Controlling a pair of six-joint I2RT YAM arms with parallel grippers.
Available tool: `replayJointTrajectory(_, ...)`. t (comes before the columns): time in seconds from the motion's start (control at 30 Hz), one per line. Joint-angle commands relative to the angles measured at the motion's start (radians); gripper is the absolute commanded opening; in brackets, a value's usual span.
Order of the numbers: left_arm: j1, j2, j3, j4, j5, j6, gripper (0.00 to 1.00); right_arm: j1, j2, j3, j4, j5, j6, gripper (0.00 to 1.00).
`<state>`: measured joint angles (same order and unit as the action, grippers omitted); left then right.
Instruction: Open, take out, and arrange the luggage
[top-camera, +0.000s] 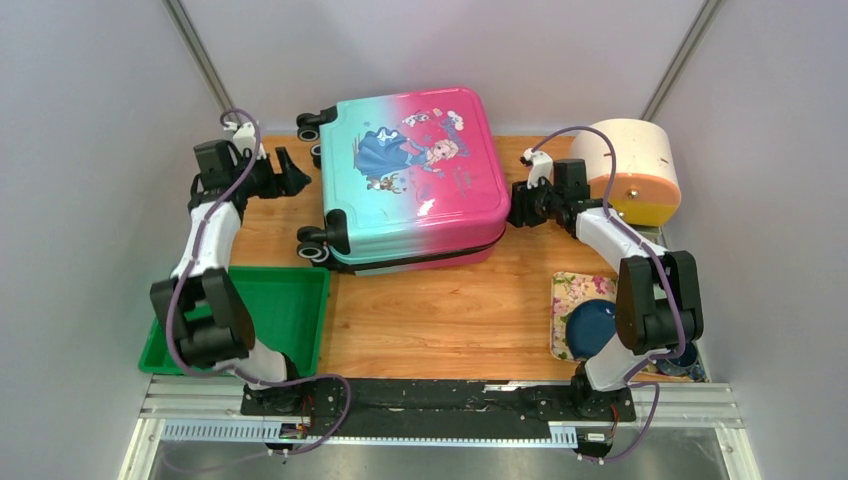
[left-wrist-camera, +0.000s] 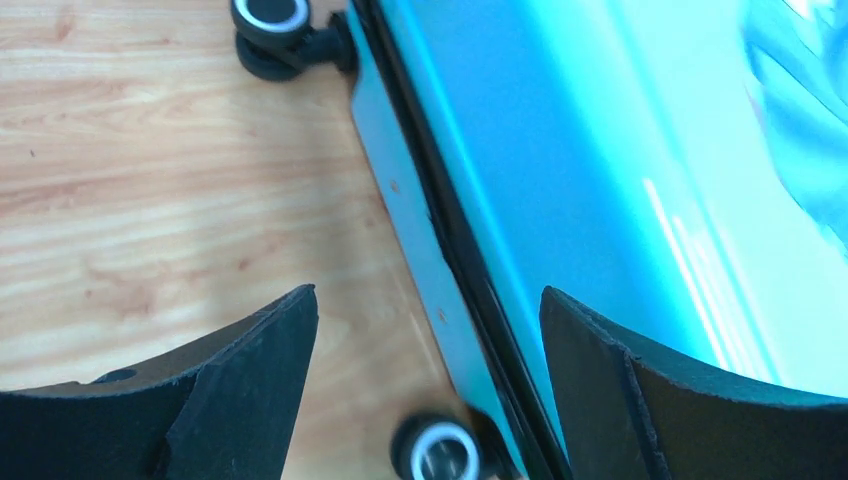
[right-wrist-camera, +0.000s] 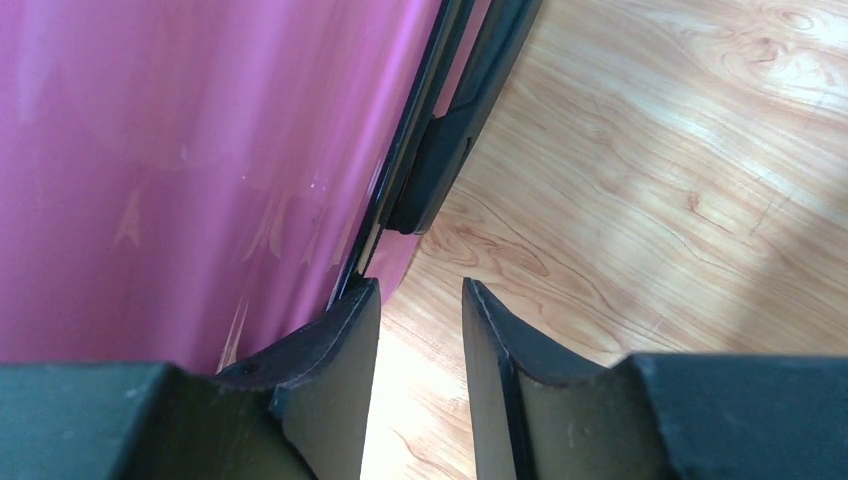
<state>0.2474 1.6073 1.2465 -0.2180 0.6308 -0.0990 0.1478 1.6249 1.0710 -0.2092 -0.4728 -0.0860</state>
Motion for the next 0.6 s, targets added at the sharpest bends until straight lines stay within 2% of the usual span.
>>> replayJointTrajectory(0.0, 0.023, -0.197, -0.156, -0.121, 0.112, 0.139, 0.90, 0.058, -0.050, 0.015, 0.002, -0.161, 0.058, 0.41)
replayJointTrajectory(0.23, 0.093, -0.405, -0.378, -0.208, 0.135, 0.108, 0.90, 0.073, -0.049, 0.041, -0.021, -0.153, 0.054, 0.44)
replayJointTrajectory(0.37, 0.214, -0.561, -0.498, -0.126, 0.207, -0.072, 0.90, 0.072, -0.072, 0.037, -0.029, -0.125, 0.057, 0.44)
replayJointTrajectory(0.43, 0.256, -0.615, -0.566, -0.106, 0.175, -0.111, 0.89, 0.072, -0.085, 0.032, -0.033, -0.122, 0.063, 0.44)
replayJointTrajectory(0.57, 0.262, -0.756, -0.703, -0.126, 0.092, -0.195, 0.87, 0.082, -0.094, 0.011, -0.032, -0.124, 0.075, 0.44)
